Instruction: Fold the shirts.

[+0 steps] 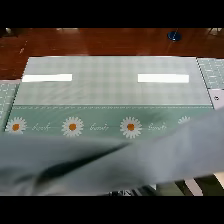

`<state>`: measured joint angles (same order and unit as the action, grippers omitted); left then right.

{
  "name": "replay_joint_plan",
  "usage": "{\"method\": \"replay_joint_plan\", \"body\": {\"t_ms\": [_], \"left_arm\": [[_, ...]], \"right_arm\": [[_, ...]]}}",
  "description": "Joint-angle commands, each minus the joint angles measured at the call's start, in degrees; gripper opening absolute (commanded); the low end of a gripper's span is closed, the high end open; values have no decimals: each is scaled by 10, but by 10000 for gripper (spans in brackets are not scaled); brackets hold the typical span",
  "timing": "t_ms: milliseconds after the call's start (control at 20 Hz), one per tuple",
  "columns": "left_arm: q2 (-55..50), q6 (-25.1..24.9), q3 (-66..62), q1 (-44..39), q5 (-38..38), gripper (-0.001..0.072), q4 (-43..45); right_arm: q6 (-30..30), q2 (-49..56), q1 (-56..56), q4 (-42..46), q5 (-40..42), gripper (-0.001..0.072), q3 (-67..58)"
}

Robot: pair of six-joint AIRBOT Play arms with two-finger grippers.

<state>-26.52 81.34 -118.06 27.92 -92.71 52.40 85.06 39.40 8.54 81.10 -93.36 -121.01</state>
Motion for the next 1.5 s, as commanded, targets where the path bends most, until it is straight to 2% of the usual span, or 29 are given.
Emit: {"method": "replay_joint_plan", "body": {"t_ms": [0, 150, 300, 450, 550, 700, 950, 1250, 1450], "left_arm": [[5, 10, 27, 0, -83, 25, 33], [-1, -34, 139, 9, -79, 25, 33], [-16, -75, 284, 25, -14, 26, 17], [-58, -113, 402, 24, 68, 26, -51], [-106, -118, 450, 19, 122, 26, -73], [-211, -146, 466, -56, 198, 26, -75], [-402, -169, 466, -218, 323, 26, -55], [-509, -168, 466, -243, 491, 27, 24], [-550, -169, 466, -243, 548, 27, 44]], "right_arm": [[5, -2, -2, 20, -95, 21, 12], [0, 6, -1, 16, -106, 20, 142], [-17, 52, -2, -9, -95, 20, 285], [-28, 135, -2, -13, -11, 21, 330], [-35, 194, -2, -17, 48, 21, 330], [-41, 282, -2, -27, 118, 21, 330], [-59, 388, -2, -115, 252, 21, 330], [-77, 456, -2, -133, 404, 21, 330], [-78, 515, -2, -134, 452, 21, 330]]}}
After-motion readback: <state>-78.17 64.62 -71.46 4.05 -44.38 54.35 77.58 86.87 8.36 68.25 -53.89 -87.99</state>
